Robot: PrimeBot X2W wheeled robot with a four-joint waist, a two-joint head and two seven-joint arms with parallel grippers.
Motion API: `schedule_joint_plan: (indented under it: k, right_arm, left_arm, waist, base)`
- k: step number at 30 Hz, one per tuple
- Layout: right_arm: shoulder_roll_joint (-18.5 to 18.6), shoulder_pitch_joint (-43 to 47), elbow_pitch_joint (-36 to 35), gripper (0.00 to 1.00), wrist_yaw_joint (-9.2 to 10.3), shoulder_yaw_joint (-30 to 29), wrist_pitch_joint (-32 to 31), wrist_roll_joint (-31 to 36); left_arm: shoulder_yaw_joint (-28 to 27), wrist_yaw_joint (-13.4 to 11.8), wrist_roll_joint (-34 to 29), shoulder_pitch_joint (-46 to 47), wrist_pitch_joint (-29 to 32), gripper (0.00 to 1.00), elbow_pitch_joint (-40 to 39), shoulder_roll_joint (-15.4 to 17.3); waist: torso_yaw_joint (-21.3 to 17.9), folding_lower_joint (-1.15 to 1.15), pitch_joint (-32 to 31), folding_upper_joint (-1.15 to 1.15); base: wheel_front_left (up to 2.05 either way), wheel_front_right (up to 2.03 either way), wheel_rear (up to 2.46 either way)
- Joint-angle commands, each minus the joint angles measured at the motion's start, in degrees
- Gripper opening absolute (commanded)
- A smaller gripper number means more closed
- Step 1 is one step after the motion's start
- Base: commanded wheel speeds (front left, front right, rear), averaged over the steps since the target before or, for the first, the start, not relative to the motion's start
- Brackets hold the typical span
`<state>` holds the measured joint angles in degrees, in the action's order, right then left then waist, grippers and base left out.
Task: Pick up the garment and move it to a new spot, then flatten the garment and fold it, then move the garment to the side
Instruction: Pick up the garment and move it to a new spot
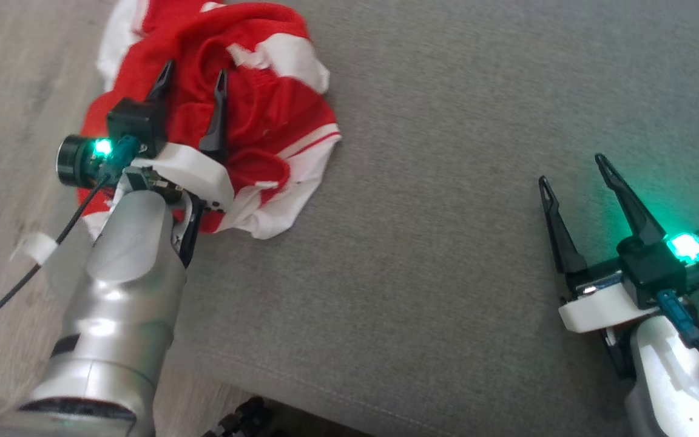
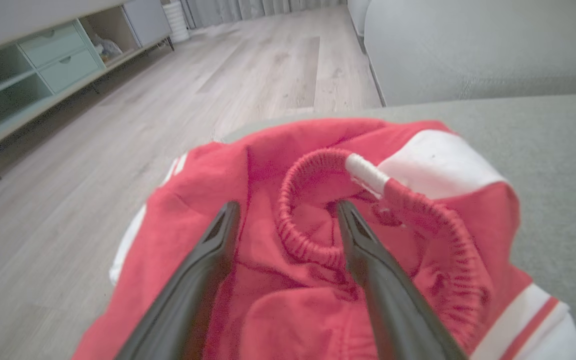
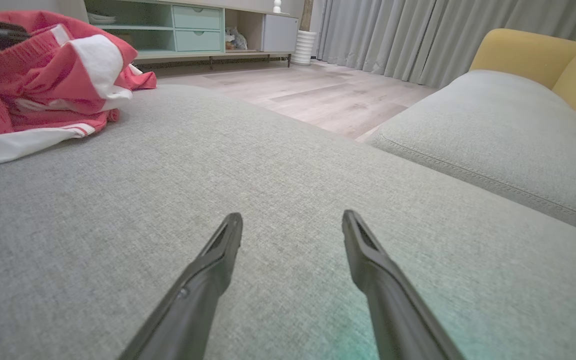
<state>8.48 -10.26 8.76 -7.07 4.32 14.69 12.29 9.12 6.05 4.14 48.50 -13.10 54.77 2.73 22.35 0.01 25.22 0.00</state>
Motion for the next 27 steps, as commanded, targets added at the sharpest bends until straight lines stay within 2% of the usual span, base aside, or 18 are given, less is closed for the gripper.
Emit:
schedule_joint_plan:
  k: [1,7,8,9,10,14,19,23,27]
  right_arm:
    - [0.7,0.1,-1.3,1.0,-0.42,1.3,0.3,0.4]
    - [0.8,0.6,-1.3,1.0,-0.42,1.2,0.3,0.5]
    - [0.7,0.6,-1.2,1.0,-0.42,1.3,0.3,0.5]
    - [0.5,0.5,-1.1,1.0,-0.42,1.4,0.3,0.5]
    - [0.3,0.4,-1.0,1.0,-0.42,1.6,0.3,0.5]
    - [-0.8,-0.2,-0.6,1.0,-0.42,2.9,0.3,0.0]
    - [-3.1,-0.2,0.1,1.0,-0.42,4.9,0.3,-1.3]
    - [-4.7,0.4,0.1,1.0,-0.42,5.8,0.3,-2.6]
    - [-5.5,2.3,-1.1,1.0,-0.42,6.7,0.3,-4.5]
  left_arm:
    - [-1.3,-0.3,0.3,2.5,-0.2,1.0,0.8,1.9]
    - [-1.0,0.0,1.4,5.5,-0.8,1.0,7.8,1.5]
    - [-0.8,-0.1,1.2,5.9,-1.0,0.86,8.5,1.5]
    - [-0.7,-0.3,1.1,6.3,-1.3,0.35,8.8,1.7]
    - [-0.4,-0.4,0.8,6.6,-1.5,0.0,8.7,1.9]
    - [-0.6,-2.5,0.3,6.8,-1.9,0.0,3.0,3.3]
    - [0.2,-2.3,-1.1,4.9,-1.9,0.0,-7.8,5.1]
    - [1.7,-1.2,-2.3,4.7,-1.9,0.0,-15.3,6.8]
    - [3.8,0.2,-2.6,4.9,-1.9,0.0,-20.7,8.6]
  waist:
    - [-1.3,-0.01,0.9,0.0]
    - [-1.7,-0.01,1.1,0.0]
    - [-1.7,-0.01,1.0,0.0]
    - [-1.9,-0.01,0.8,0.0]
    - [-2.0,-0.01,0.5,0.0]
    - [-3.5,-0.01,-2.0,0.0]
    - [-7.7,-0.01,-7.6,0.0]
    - [-13.2,-0.01,-13.1,0.0]
    - [-20.4,-0.01,-19.0,0.0]
  base:
    - [0.0,0.0,0.0]
    - [0.0,0.0,0.0]
    - [0.0,0.0,0.0]
    - [0.0,0.0,0.0]
    - [0.0,0.0,0.0]
    - [0.0,0.0,0.0]
    - [0.0,0.0,0.0]
    - [0.0,0.0,0.0]
    - [0.0,0.0,0.0]
